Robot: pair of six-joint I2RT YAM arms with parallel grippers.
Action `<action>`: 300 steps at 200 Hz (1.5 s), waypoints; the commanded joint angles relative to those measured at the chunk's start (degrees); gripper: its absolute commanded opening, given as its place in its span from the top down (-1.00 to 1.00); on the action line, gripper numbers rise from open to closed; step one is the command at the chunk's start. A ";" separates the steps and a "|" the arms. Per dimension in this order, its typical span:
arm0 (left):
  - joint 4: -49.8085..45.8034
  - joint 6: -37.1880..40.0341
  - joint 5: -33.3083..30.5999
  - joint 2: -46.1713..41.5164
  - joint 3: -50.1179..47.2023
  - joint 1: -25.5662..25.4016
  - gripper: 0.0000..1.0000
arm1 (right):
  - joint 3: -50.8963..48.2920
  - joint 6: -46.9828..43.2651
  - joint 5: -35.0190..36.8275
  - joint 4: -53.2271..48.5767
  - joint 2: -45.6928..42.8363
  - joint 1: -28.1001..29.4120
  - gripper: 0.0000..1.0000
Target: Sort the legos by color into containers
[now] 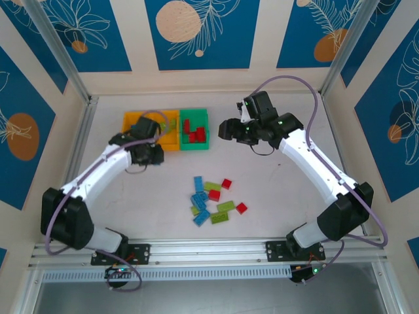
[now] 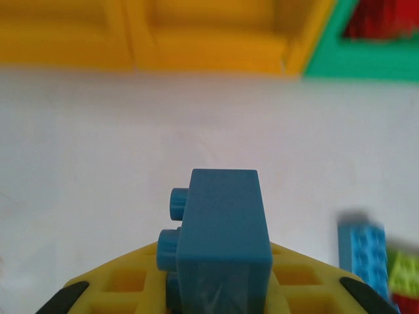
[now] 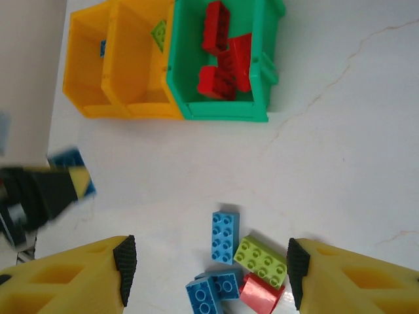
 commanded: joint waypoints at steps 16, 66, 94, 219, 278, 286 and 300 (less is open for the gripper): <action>5.01 5.72 0.18 11.69 10.79 10.01 0.57 | 0.09 0.25 0.07 -1.44 1.00 0.54 -0.30; 3.49 6.71 4.86 25.53 25.57 17.30 0.27 | -1.89 -0.07 1.18 -2.40 0.44 0.63 -0.31; 1.59 8.35 3.57 26.79 29.05 17.62 0.12 | -3.92 -0.24 1.55 -2.74 0.44 0.63 -0.32; 4.97 32.38 23.86 -15.70 5.29 -1.79 0.12 | -13.01 13.10 2.71 -7.25 12.24 6.77 -0.44; 2.48 52.12 30.42 -26.99 -6.17 -6.65 -0.59 | -11.79 17.35 3.15 -7.53 21.29 7.48 -0.42; 1.83 53.44 30.29 -27.38 -6.39 -6.97 -0.62 | -12.08 17.40 3.50 -7.37 21.69 7.48 -0.39; 1.02 55.97 30.04 -27.37 -6.63 -7.20 -0.72 | -12.93 17.58 4.04 -6.80 22.13 7.31 -0.26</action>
